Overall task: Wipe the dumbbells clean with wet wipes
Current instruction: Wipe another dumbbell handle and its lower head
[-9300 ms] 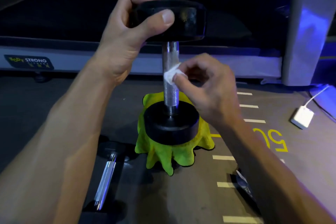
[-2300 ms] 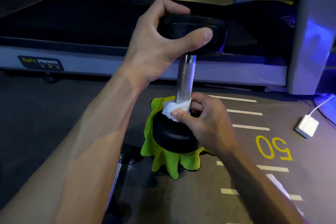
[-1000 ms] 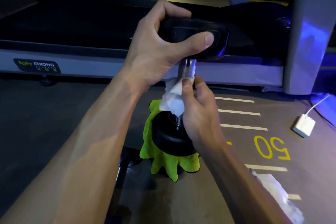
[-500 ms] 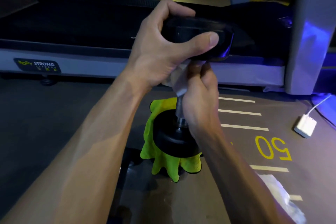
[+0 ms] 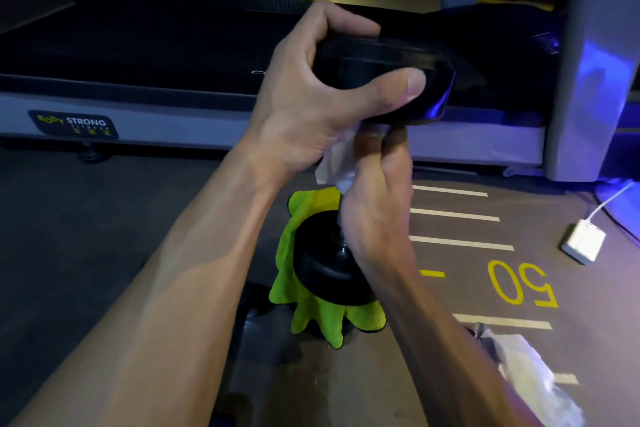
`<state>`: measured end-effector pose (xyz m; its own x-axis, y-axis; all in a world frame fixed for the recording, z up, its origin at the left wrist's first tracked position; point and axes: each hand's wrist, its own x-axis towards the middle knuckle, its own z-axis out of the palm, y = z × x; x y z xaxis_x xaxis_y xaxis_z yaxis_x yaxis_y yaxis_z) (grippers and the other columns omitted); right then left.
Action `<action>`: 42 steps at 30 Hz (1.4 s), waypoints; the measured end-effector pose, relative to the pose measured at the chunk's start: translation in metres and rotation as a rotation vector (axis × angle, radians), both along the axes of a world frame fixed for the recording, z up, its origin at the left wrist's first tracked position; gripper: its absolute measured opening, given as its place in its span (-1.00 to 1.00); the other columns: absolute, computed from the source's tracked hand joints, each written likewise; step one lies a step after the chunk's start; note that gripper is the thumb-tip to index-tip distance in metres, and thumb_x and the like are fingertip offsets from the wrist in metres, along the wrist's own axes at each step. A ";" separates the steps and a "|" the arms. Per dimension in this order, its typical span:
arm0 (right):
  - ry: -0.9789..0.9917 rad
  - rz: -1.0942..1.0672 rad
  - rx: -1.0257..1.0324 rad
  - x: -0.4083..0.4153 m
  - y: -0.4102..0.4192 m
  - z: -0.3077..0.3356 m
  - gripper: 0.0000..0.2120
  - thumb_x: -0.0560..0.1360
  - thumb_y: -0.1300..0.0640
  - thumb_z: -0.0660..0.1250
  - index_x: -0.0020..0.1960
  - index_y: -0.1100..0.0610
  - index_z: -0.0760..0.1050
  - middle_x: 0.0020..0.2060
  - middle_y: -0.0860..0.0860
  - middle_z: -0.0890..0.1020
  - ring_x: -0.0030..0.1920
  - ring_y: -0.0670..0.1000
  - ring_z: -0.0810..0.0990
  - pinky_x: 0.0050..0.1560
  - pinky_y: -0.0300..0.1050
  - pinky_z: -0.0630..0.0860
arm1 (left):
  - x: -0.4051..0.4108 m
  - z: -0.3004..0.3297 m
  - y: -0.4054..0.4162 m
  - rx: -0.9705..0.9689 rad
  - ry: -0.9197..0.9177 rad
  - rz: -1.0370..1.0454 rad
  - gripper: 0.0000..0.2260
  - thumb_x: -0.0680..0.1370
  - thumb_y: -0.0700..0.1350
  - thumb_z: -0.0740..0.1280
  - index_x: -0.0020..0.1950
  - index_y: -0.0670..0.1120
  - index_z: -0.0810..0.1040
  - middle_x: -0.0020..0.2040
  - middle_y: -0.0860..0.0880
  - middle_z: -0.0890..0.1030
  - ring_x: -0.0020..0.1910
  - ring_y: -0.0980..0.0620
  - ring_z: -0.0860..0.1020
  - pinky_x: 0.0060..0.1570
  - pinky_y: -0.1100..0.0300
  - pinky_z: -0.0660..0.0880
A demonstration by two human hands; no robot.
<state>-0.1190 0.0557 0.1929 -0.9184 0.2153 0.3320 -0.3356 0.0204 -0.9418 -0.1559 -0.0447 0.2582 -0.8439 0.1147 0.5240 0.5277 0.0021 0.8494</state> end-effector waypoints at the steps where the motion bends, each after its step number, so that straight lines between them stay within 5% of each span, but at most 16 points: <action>1: 0.021 -0.009 0.039 -0.005 0.004 -0.003 -0.70 0.72 -0.08 0.09 0.33 -0.03 0.49 0.05 -0.22 0.63 0.07 -0.19 0.57 0.22 -0.05 0.53 | 0.000 0.000 0.000 -0.003 0.002 0.002 -0.47 0.34 0.03 0.62 0.18 -0.17 0.54 -0.02 0.04 0.66 -0.02 0.11 0.64 0.00 0.10 0.62; 3: -0.007 0.025 0.009 -0.013 0.013 -0.001 -0.78 0.73 -0.06 0.14 0.24 -0.06 0.52 -0.07 -0.25 0.67 0.01 -0.26 0.60 0.15 -0.19 0.52 | -0.001 0.001 -0.001 -0.014 0.000 0.007 -0.48 0.34 0.05 0.61 0.17 -0.16 0.54 -0.01 0.04 0.66 0.00 0.09 0.65 0.02 0.07 0.63; 7: -0.225 0.243 -0.282 -0.018 0.019 0.006 -0.60 0.67 0.01 0.09 -0.18 0.22 0.50 -0.43 0.08 0.55 -0.42 0.06 0.48 -0.32 -0.05 0.43 | -0.003 0.000 -0.001 0.000 -0.013 0.007 -0.47 0.34 0.05 0.61 0.17 -0.16 0.54 0.00 0.03 0.67 0.00 0.11 0.65 0.01 0.11 0.62; 9: -0.315 0.247 -0.305 -0.022 0.020 0.009 -0.59 0.64 0.03 0.07 -0.28 0.15 0.49 -0.42 0.10 0.55 -0.38 0.12 0.47 -0.29 -0.07 0.46 | -0.003 0.000 -0.001 0.001 -0.014 0.005 -0.48 0.35 0.03 0.61 0.18 -0.17 0.54 -0.01 0.04 0.67 -0.01 0.13 0.66 -0.01 0.13 0.62; 11: -0.280 0.135 -0.198 -0.018 0.022 0.017 -0.64 0.62 0.09 0.09 -0.29 0.12 0.47 -0.38 0.04 0.55 -0.29 0.04 0.54 -0.20 -0.15 0.49 | -0.003 0.000 0.000 0.001 -0.018 0.013 -0.49 0.35 0.03 0.61 0.17 -0.17 0.55 -0.03 0.05 0.67 -0.02 0.15 0.65 -0.01 0.15 0.62; 14: -0.093 0.035 -0.169 -0.003 0.011 0.016 -0.73 0.69 0.24 0.07 -0.08 0.34 0.44 -0.30 0.19 0.56 -0.33 0.06 0.55 -0.28 -0.13 0.56 | -0.006 0.001 -0.001 -0.015 -0.020 0.045 -0.49 0.36 0.05 0.61 0.17 -0.16 0.55 -0.03 0.05 0.65 -0.03 0.15 0.63 0.01 0.12 0.64; 17: -0.033 -0.133 -0.083 -0.001 0.008 0.011 -0.72 0.72 0.16 0.12 -0.10 0.13 0.51 -0.27 -0.02 0.65 -0.25 -0.10 0.58 -0.13 -0.11 0.55 | -0.005 0.002 0.001 -0.037 -0.013 0.049 -0.48 0.35 0.09 0.60 0.17 -0.13 0.55 0.00 0.06 0.66 0.00 0.13 0.65 0.02 0.11 0.64; 19: -0.166 -0.082 -0.153 -0.014 0.013 0.015 -0.70 0.66 0.12 0.13 -0.23 0.11 0.45 -0.39 -0.05 0.58 -0.29 -0.05 0.57 -0.17 -0.15 0.55 | -0.004 0.002 0.002 -0.034 -0.013 0.038 -0.49 0.34 0.09 0.60 0.15 -0.11 0.55 -0.01 0.06 0.66 -0.01 0.13 0.64 0.01 0.12 0.63; 22: -0.401 0.196 -0.285 -0.031 0.019 0.025 -0.74 0.42 -0.05 0.19 -0.21 0.16 0.44 -0.29 0.37 0.45 -0.26 0.18 0.47 -0.24 0.07 0.41 | -0.004 0.002 0.001 -0.026 -0.016 0.023 -0.50 0.34 0.07 0.61 0.15 -0.12 0.54 -0.01 0.05 0.66 0.00 0.12 0.65 0.03 0.09 0.64; 25: -0.339 0.232 -0.442 -0.028 0.019 0.016 -0.76 0.55 0.01 0.25 -0.18 0.16 0.46 -0.34 0.17 0.43 -0.35 0.06 0.45 -0.33 -0.02 0.48 | -0.005 0.001 0.002 -0.009 -0.026 0.023 -0.50 0.33 0.06 0.61 0.14 -0.12 0.55 -0.03 0.06 0.66 -0.02 0.14 0.65 0.00 0.13 0.63; 27: -0.142 0.110 -0.317 -0.016 0.017 0.007 -0.77 0.67 0.13 0.22 0.05 0.29 0.55 -0.23 0.06 0.59 -0.20 -0.11 0.58 0.01 -0.12 0.63 | -0.006 0.002 0.003 -0.004 -0.025 0.037 -0.50 0.32 0.06 0.61 0.13 -0.12 0.55 -0.04 0.05 0.67 -0.03 0.13 0.65 0.00 0.13 0.63; 29: 0.023 0.060 0.002 -0.010 0.014 -0.001 -0.81 0.71 0.17 0.18 0.23 0.22 0.49 -0.06 -0.05 0.65 -0.03 -0.24 0.60 0.11 -0.30 0.53 | -0.005 0.002 0.003 -0.017 -0.025 0.047 -0.51 0.32 0.07 0.61 0.13 -0.11 0.55 -0.03 0.06 0.67 -0.03 0.13 0.65 0.00 0.11 0.64; 35: 0.006 0.154 0.541 -0.006 0.034 0.008 -0.80 0.71 0.03 0.20 0.14 0.16 0.48 -0.24 -0.30 0.61 -0.17 -0.34 0.60 -0.13 -0.33 0.47 | -0.007 0.003 0.001 -0.066 -0.042 0.117 -0.50 0.33 0.16 0.60 0.12 -0.05 0.55 0.03 0.00 0.67 0.06 -0.01 0.68 0.13 -0.15 0.63; 39: -0.290 0.177 0.886 0.021 0.051 -0.012 -0.69 0.62 -0.15 0.28 0.13 0.09 0.43 -0.08 -0.06 0.63 -0.07 -0.02 0.57 -0.14 -0.12 0.31 | -0.005 0.002 0.004 -0.052 -0.048 0.117 -0.47 0.31 0.15 0.61 0.13 -0.09 0.57 0.00 0.00 0.68 0.03 0.03 0.65 0.13 -0.17 0.63; 42: -0.240 0.132 0.845 0.018 0.048 0.001 -0.70 0.61 -0.13 0.32 0.06 0.12 0.42 -0.14 -0.04 0.59 -0.15 0.01 0.53 -0.23 -0.17 0.30 | -0.003 0.004 0.008 -0.071 -0.055 0.135 -0.45 0.29 0.18 0.61 0.13 -0.07 0.57 0.03 -0.03 0.70 0.07 -0.05 0.68 0.12 -0.16 0.63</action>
<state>-0.1012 0.1039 0.1939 -0.9837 -0.1275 0.1268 -0.1798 0.7159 -0.6747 -0.1592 -0.0369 0.2619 -0.8815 0.0338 0.4709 0.4710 0.1309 0.8723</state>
